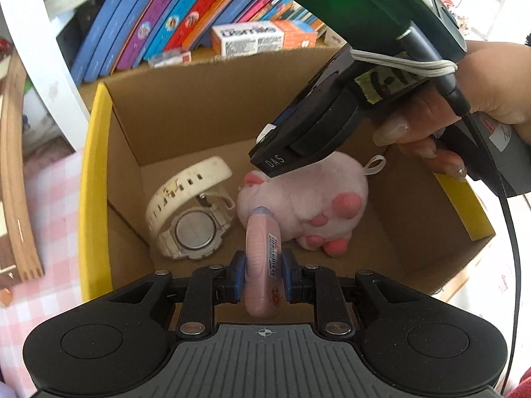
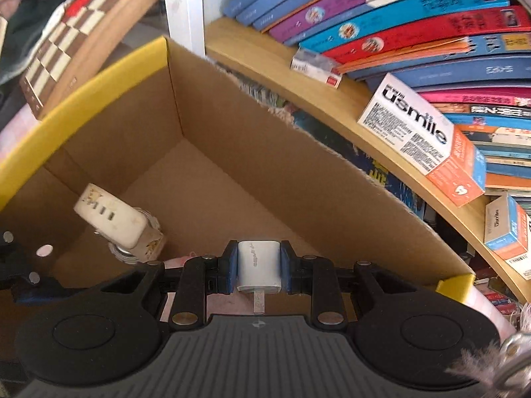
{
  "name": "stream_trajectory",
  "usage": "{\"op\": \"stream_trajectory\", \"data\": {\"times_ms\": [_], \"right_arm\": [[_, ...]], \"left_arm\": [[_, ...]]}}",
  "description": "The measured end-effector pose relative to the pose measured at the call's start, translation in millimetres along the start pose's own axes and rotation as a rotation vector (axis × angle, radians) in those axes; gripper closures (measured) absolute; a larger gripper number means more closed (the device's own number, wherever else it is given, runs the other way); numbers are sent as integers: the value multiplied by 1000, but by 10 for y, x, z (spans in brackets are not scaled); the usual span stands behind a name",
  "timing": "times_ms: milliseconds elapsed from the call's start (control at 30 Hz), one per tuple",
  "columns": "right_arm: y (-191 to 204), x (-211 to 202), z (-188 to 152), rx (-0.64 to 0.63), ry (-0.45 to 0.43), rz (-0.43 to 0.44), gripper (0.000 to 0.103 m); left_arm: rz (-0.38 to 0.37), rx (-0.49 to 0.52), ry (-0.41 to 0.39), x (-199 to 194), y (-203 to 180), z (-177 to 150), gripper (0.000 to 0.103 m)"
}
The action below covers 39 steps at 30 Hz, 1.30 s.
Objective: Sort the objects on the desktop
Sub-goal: 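Lower the tube and charger cube into the box and open both grippers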
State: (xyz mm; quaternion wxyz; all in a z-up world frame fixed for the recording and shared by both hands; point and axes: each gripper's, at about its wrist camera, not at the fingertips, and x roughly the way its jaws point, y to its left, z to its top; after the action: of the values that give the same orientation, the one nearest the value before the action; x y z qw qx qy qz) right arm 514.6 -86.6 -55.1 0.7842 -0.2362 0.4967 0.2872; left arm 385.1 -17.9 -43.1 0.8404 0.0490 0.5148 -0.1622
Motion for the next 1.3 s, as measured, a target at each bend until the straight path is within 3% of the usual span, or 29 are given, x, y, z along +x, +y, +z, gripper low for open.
{"op": "stream_trajectory", "data": {"times_ms": [67,433,500,567,600,667,767,1033,1300], "right_arm": [[1,54,8,-2,17,-1,79],[-13,148,24,-1,49,12,79],[-33,208,66,-5,44,12,77],[-26,179,62,-1,33,5,61],[-23,156,60,-1,27,4,60],[-21,107,52,3,14,2,59],[-28,9,31,15,-14,-3,57],[-94,-467,-99,81,-111,-10,56],[-11,-1131,-455,124,-244,-39,56]], "left_arm": [[-6,-6,14,32,9,5,89],[14,2,12,71,2,5,88],[29,6,2,75,-10,2,84],[38,4,-9,52,-22,-7,81],[42,2,-15,40,-27,-12,79],[51,4,-35,-15,-47,-26,66],[70,12,-73,-132,-85,-44,56],[111,53,-170,-437,-212,-128,41],[160,38,-292,-890,-258,-346,29]]}}
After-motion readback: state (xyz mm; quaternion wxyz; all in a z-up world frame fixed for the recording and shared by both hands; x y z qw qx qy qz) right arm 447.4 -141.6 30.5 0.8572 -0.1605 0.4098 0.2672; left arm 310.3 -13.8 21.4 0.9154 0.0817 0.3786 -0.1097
